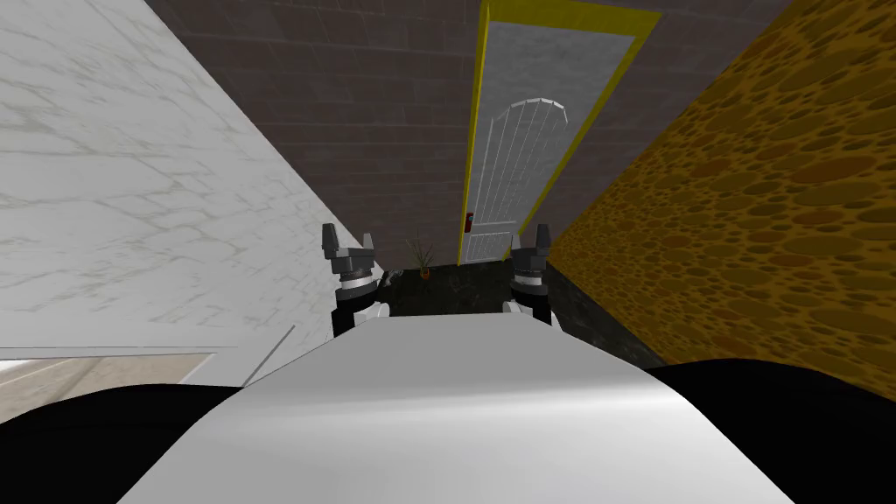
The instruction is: Pull the door open
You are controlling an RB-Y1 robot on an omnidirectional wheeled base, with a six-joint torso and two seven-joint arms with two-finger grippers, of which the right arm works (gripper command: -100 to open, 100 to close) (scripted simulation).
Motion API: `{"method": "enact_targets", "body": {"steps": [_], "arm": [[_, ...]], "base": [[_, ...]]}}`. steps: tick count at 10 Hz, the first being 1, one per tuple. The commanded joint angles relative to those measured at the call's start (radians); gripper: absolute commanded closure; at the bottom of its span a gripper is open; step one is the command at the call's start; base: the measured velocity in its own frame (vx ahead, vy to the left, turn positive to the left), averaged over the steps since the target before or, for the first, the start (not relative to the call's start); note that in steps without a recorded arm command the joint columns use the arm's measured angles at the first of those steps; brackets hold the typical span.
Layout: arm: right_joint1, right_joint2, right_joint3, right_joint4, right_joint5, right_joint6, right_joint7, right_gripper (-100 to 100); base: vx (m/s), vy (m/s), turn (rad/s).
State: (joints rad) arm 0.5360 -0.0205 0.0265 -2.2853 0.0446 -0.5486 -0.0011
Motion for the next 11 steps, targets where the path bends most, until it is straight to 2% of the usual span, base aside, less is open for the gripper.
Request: {"method": "enact_targets", "body": {"steps": [1, 6, 11], "arm": [[-0.017, -0.007, -0.001, 0.033, -0.040, 0.000, -0.019, -100], [-0.061, -0.022, -0.005, 0.115, -0.140, 0.000, -0.066, -100], [-0.125, -0.041, -0.009, 0.236, -0.284, 0.001, -0.136, -100]], "base": [[0.043, -0.047, 0.157], [0.097, -0.051, 0.103], [0.085, -0.073, 0.144]]}}
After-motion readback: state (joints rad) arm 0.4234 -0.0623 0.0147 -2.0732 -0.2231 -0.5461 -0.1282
